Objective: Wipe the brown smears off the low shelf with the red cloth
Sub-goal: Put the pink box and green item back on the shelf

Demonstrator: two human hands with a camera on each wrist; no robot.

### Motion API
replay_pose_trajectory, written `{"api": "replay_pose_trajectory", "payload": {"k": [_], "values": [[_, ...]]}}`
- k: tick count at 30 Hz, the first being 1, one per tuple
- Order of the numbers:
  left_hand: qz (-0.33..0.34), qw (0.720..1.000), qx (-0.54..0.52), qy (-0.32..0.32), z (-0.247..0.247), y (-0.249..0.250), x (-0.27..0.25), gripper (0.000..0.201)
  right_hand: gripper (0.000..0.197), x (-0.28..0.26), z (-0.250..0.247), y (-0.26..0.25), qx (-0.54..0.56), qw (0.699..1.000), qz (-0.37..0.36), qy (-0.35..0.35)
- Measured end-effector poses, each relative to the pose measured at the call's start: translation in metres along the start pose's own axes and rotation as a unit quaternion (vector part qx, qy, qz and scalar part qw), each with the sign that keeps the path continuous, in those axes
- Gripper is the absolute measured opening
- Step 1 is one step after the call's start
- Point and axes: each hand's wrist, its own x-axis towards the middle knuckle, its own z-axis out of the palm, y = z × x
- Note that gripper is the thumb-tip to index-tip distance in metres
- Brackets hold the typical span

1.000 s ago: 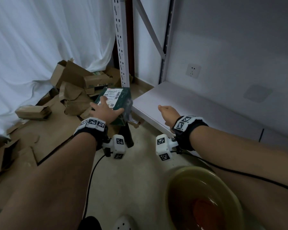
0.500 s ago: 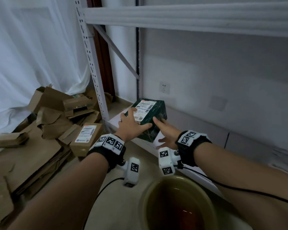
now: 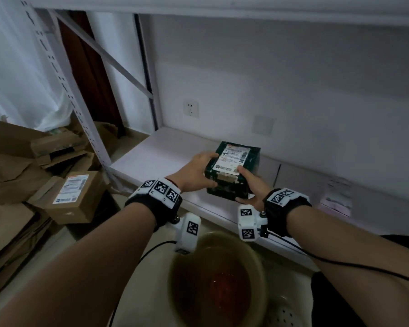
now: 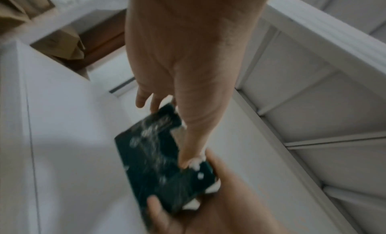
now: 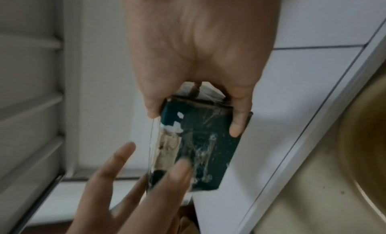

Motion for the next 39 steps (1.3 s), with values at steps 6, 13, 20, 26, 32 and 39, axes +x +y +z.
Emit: {"api": "replay_pose_trajectory", "payload": {"k": [6,13,20,26,32,39], "values": [[-0.033,0.997,0.057,-0.05,0.038,-0.008,0.027,0.07,0.071,0.033,-0.073,0.044,0.013,0.99,0.02,0.137],[-0.044,0.992,0.09,-0.08,0.063,0.0,0.053,0.067,0.057,0.053,-0.124,0.041,0.033,0.991,0.033,0.129],[-0.048,0.992,0.089,-0.081,0.077,0.012,0.067,0.065,0.046,0.059,-0.148,0.043,-0.032,0.981,0.035,0.187],[-0.052,0.991,0.089,-0.086,0.083,0.014,0.067,0.063,0.044,0.087,-0.159,0.058,-0.077,0.973,-0.034,0.214],[-0.058,0.991,0.089,-0.08,0.076,0.011,0.057,0.062,0.054,0.077,-0.151,0.047,-0.148,0.949,-0.073,0.267],[-0.07,0.992,0.088,-0.064,0.057,-0.001,0.032,0.06,0.055,0.035,-0.118,0.008,-0.196,0.936,-0.111,0.269]]}}
